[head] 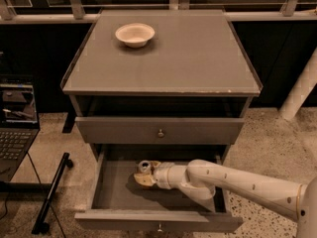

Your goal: Pick orange can from middle drawer and place on counter

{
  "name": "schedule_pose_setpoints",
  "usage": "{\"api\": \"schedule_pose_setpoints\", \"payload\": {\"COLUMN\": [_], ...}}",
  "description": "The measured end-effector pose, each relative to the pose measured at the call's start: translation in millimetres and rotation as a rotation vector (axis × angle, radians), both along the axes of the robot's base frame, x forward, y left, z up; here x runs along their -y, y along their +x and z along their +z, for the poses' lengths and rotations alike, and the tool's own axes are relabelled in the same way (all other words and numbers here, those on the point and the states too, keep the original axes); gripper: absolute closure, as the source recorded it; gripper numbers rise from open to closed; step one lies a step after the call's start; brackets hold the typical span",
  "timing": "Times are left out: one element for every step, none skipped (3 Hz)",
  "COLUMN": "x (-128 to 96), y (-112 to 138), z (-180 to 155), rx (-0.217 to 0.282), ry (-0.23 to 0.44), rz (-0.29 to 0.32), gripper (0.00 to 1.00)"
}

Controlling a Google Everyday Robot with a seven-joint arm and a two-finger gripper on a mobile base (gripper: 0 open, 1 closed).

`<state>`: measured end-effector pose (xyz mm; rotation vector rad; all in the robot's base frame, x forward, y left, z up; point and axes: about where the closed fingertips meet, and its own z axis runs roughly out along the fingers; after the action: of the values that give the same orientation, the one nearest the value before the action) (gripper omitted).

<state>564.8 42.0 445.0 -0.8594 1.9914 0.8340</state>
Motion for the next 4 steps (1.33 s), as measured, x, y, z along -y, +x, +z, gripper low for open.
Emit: {"api": "schedule_pose_setpoints", "payload": {"x": [19,58,59,59], "y": [-25,-36,-51,-51], "z": [34,66,77,77], "rx": [0.040,0.105,0.101,0.101], "ry": [0.021,0.130,0.181,0.181], "rz": [0.047,0.044,0.089,0.090], "gripper": [1.00,1.00,1.00,1.00]}}
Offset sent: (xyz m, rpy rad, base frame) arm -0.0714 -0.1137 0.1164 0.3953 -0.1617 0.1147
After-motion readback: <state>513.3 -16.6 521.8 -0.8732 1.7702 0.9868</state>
